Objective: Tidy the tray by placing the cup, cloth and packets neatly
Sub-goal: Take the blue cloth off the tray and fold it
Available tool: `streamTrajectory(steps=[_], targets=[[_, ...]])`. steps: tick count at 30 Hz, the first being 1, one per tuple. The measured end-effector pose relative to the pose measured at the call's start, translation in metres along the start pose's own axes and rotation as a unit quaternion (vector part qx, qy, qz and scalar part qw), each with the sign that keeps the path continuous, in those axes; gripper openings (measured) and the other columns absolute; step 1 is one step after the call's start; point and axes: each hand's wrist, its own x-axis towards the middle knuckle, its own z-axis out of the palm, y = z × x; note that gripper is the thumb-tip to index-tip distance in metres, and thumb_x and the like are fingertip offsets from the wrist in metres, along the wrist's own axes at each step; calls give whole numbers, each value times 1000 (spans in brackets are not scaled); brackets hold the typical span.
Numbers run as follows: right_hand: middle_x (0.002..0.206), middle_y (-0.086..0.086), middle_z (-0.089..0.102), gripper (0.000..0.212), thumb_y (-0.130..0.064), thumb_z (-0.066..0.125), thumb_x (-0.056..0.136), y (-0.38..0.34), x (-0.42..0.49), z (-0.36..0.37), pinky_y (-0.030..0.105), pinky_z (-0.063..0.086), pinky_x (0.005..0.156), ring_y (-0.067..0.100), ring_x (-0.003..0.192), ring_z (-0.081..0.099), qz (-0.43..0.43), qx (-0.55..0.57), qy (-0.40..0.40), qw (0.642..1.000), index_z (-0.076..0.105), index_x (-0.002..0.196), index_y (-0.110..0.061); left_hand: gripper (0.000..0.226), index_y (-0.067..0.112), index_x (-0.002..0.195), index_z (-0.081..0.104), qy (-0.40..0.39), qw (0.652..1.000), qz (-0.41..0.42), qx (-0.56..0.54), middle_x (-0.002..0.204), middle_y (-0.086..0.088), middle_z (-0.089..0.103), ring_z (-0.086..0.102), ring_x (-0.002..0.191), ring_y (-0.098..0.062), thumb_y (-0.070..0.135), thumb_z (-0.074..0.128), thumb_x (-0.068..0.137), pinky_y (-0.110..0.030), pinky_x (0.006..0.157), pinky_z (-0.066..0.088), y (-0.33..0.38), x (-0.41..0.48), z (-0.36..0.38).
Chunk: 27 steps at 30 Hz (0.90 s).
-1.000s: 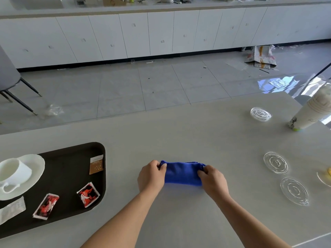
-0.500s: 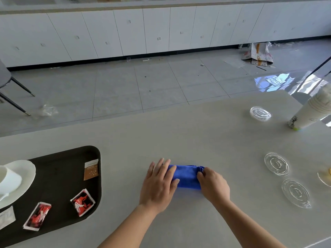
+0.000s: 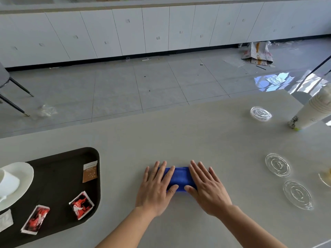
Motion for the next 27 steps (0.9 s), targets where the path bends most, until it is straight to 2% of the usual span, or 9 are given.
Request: streamTrajectory(steps=[5,7,10,12,15,17,22,24,27], targets=[[162,-9,-7,82,-72,6,93,10,-1,8,33,-5,121,6,147,-17,17,4,-22,1000,-3,155,-21,77,26,156,3,-18,1000,2,16,165,-5,-2,-7,151,-26,67,2,91,-47,120,-7,0,1,2],[162,-11,-9,83,-74,3,90,7,1,5,33,-6,121,4,146,-18,22,13,-24,999,-5,155,-23,80,25,155,-1,-20,999,5,24,165,-5,-6,-12,150,-26,69,-3,88,-48,119,-11,0,1,0],[160,-17,-16,80,-76,0,88,2,3,-3,31,-9,119,2,144,-22,39,57,-28,997,-9,153,-30,81,23,155,-3,-22,999,2,36,164,-5,-9,-15,149,-26,68,-6,88,-51,119,-11,1,0,-2],[159,-20,-19,69,-71,3,92,-6,6,-11,36,-8,120,6,144,-25,34,54,-5,998,-9,152,-39,80,23,155,-4,-19,999,-6,43,163,-5,-12,-19,148,-25,68,-7,89,-52,119,-12,5,0,-2],[163,-14,-2,62,-58,18,100,-20,8,-11,47,0,120,17,150,-12,-44,-13,38,998,7,155,-33,78,20,155,7,-10,999,-2,43,164,-5,-5,-14,149,-26,67,0,93,-56,118,-8,6,-2,-1],[164,-11,4,64,-57,21,101,-23,7,-1,46,3,119,17,150,-8,-89,-36,18,995,9,156,-26,79,16,155,11,-5,999,9,41,164,-5,-1,-10,149,-25,66,3,94,-57,118,-4,3,-2,3],[161,-16,-11,73,-70,10,95,-19,9,9,38,-7,120,8,146,-21,-60,-2,-26,998,-1,155,-29,83,20,154,-9,-46,999,-1,0,160,2,-22,-25,146,-21,68,-8,86,-48,119,-10,-3,2,6],[161,-19,-11,71,-70,4,95,-20,11,3,37,-7,121,3,144,-23,-63,31,-32,997,-1,154,-31,84,21,154,-10,-56,998,-18,-10,161,3,-22,-23,147,-22,69,-10,85,-47,119,-11,0,4,3],[162,-18,0,67,-64,7,97,-12,11,-5,37,-1,122,1,146,-16,-25,83,-6,996,8,155,-30,71,23,155,-3,-62,996,-47,-44,163,4,-15,-20,148,-20,62,3,96,-48,119,-12,7,9,-4]])
